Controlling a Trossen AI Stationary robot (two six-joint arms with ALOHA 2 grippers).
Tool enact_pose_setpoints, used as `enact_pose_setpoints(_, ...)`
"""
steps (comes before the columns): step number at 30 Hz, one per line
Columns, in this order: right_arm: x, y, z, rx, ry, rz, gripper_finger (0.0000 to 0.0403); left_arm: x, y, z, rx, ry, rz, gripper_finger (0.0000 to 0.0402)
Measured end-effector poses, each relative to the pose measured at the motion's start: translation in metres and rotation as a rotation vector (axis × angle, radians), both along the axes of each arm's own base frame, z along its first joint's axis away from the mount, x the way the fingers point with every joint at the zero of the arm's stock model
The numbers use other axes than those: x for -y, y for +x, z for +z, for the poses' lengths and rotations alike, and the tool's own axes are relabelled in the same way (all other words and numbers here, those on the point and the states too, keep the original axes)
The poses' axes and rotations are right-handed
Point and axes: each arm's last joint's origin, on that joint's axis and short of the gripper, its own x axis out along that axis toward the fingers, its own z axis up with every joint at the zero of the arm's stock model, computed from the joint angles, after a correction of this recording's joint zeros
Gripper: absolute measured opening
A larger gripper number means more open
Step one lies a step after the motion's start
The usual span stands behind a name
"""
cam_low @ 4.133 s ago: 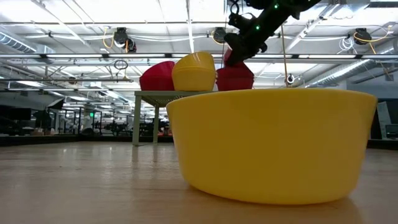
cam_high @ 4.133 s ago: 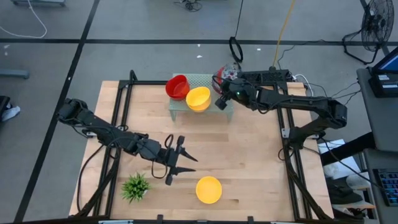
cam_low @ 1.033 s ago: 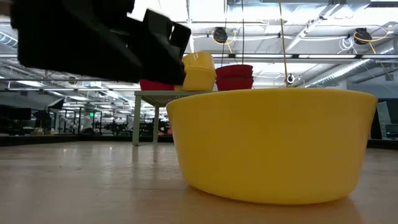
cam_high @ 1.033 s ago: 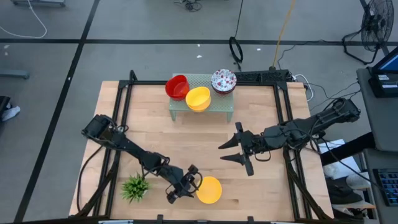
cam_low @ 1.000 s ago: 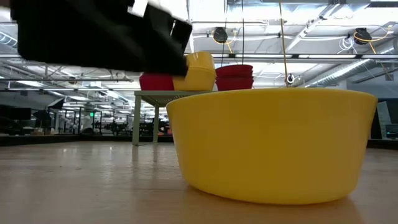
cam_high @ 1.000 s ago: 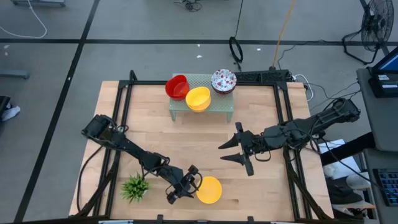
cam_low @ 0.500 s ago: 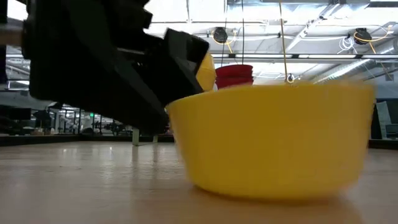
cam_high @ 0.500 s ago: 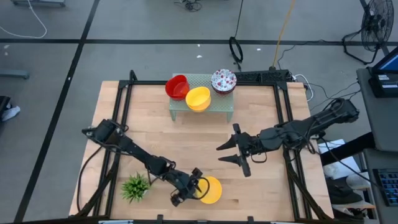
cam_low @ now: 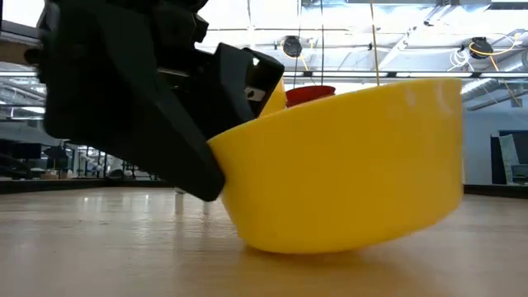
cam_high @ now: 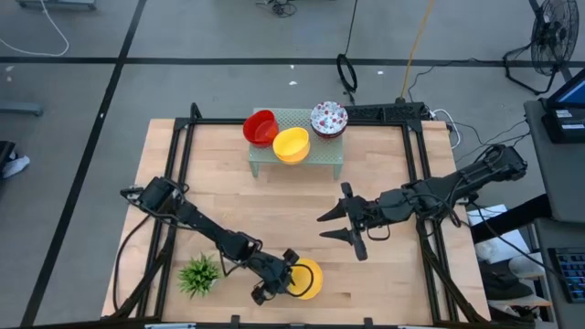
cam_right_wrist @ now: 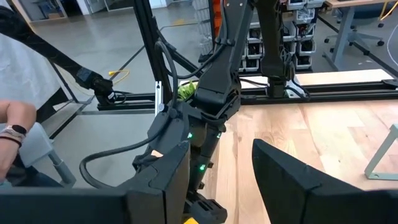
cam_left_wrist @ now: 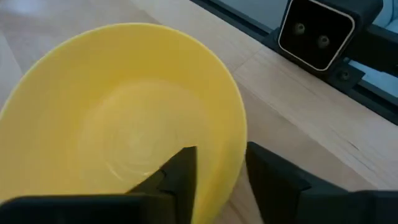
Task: Pick & Place Mini bowls
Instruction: Stack the yellow bowl on top of the yellow bowls on the shelf
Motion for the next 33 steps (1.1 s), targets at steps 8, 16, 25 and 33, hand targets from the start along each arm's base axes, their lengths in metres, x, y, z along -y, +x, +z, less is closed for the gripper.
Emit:
enact_pose_setpoints(8,0.0,0.0,0.0,-0.001,0.0,0.0,0.016,-0.001,0.0,0.004,-0.002,0.004,0.052,0.0011)
enact_pose_setpoints(16,0.0,0.0,0.0,0.0,0.0,0.0,0.016,-0.011,-0.009,0.06,0.107,-0.001,0.128,0.0008)
enact_pose_setpoints(25,0.0,0.0,-0.001,0.018,-0.144,0.038,0.016,-0.062,-0.057,0.169,0.302,0.081,0.422,0.0009)
enact_pose_setpoints(33,0.0,0.0,-0.001,0.034,-0.256,0.067,0.016,-0.136,-0.089,0.223,0.436,0.127,0.781,0.0009)
